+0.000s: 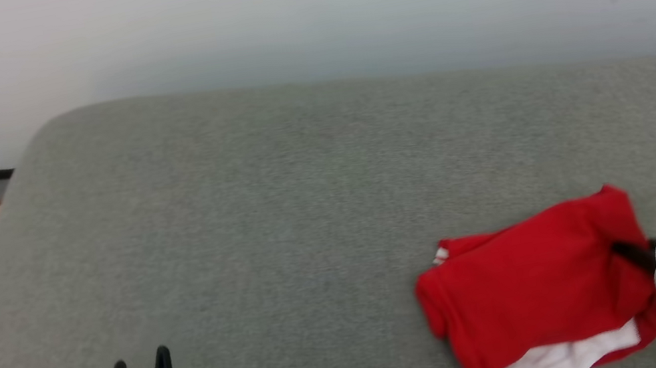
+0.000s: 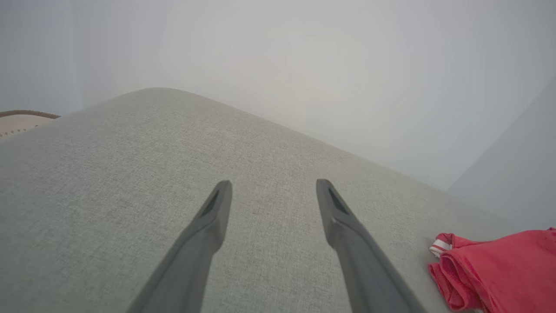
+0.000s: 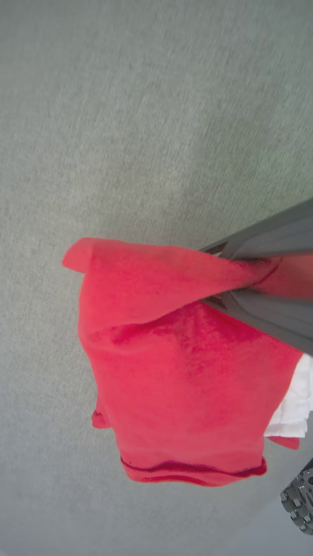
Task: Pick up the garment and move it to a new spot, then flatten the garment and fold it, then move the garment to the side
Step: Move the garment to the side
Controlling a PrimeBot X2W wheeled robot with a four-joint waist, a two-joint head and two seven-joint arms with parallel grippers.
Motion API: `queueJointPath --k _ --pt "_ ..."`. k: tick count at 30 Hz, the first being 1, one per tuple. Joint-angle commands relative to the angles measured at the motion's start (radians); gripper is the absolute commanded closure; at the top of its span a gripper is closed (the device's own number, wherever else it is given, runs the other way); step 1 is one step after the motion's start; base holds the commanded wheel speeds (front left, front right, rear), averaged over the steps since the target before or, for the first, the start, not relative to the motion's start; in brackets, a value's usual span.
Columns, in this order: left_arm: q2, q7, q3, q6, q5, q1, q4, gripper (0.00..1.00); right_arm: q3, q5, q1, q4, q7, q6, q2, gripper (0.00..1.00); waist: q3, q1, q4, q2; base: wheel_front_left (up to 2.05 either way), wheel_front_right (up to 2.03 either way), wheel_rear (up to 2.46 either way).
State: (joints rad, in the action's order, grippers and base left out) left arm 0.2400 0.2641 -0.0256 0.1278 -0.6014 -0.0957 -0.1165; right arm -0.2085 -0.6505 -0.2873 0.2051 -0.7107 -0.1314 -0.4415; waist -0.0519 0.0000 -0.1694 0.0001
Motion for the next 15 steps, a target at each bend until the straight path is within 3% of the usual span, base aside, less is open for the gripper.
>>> queueJointPath --k 1,15 --pt "0.003 -0.001 -0.001 0.004 0.005 0.016 0.0 0.0 0.002 0.003 -0.018 -0.011 -0.002 0.001 -0.017 1.0 -0.012 0.0 0.031 -0.0001 0.0 0.0 0.0" --pt "0.011 -0.001 -0.055 0.004 0.03 0.144 0.005 0.0 0.0 0.004 -0.148 -0.045 0.033 0.001 -0.193 1.0 -0.127 0.0 0.17 -0.0001 0.0 0.0 0.0"
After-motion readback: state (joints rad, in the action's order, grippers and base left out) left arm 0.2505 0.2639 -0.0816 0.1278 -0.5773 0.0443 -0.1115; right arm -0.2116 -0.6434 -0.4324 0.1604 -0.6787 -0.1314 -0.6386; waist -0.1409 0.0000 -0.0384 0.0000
